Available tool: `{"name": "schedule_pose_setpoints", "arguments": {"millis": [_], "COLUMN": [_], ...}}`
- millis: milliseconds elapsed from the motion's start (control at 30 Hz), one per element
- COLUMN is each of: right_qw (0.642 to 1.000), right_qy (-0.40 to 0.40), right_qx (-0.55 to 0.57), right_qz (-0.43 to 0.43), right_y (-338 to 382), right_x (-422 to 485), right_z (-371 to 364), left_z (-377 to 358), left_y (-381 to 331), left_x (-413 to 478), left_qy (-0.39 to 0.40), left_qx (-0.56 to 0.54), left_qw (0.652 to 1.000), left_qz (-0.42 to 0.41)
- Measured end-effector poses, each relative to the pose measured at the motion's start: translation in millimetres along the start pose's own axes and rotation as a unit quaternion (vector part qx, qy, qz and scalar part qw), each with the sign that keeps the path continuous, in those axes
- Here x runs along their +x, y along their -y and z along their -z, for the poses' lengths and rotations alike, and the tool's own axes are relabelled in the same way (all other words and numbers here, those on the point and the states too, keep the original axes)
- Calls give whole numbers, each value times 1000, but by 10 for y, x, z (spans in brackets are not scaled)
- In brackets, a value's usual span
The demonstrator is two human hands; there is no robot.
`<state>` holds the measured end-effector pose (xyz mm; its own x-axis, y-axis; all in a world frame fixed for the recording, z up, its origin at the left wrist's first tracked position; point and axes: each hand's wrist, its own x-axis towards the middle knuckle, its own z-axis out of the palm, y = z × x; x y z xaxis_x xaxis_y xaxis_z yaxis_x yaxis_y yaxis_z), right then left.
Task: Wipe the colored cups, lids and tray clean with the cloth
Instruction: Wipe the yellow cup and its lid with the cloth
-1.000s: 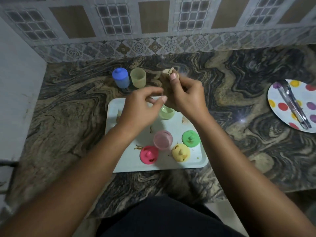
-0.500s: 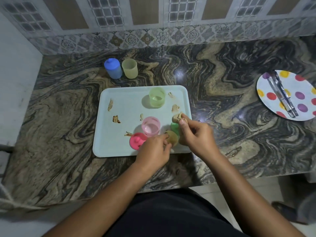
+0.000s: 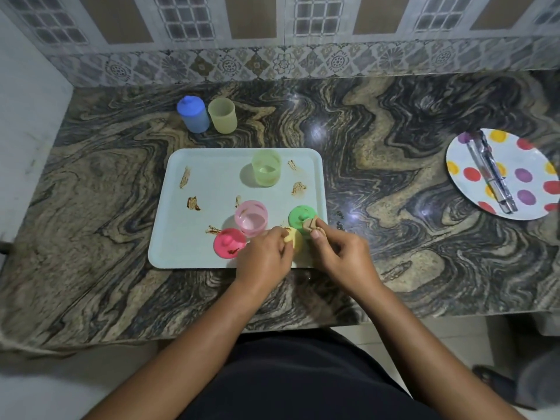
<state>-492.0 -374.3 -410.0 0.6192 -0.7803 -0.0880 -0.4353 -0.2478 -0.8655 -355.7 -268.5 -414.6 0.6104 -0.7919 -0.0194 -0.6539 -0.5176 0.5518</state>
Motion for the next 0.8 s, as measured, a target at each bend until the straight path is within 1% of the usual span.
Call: {"name": "schedule_pose_setpoints", "arguments": {"millis": [67,167,233,333,400,467,500,533,600,633,667,700,733,800], "right_qw": [1000,989,978,969,962,961,960,959,957,955,954,953,953,954], "right_qy": [1,18,24,13,6,0,-2,-3,1,9,19,26,27,14], "right_qx": [27,136,201,245,270,275,278,281,291,297,300,303,302,299], "right_qz": [-12,-47,-43,-38,-36,-30,-26,-19,-12,-10,-5,2,14,30], "right_y": [9,85,169,300,381,429,466,515,623,692,762,836,895,997], "right_x": [-26,-65,-78,-34,9,62,82,96,127,141,153,165,182,215], "right_z": [28,27,28,59,75,67,59,49,20,0,-25,-59,-98,-185], "left_z": [33,120,186,356,501,641,704,770,905,978,1050,1115,1172,1295], "left_y": [-55,-143,-186,-261,-291,-282,-264,-245,-212,-197,-179,-150,-113,-59], "left_x": [-18,-29,-11,28,41,48,57,68,89,93,98,102,108,133], "left_qy": [-29,-80,-98,-64,-18,14,22,34,91,129,164,190,198,175], "left_qx": [-32,-76,-123,-222,-298,-378,-416,-460,-560,-600,-626,-642,-655,-669], "left_qw": [999,994,988,972,950,913,890,861,779,738,709,691,681,676], "left_qz": [-7,-11,3,42,92,155,183,212,268,281,281,273,262,254]}}
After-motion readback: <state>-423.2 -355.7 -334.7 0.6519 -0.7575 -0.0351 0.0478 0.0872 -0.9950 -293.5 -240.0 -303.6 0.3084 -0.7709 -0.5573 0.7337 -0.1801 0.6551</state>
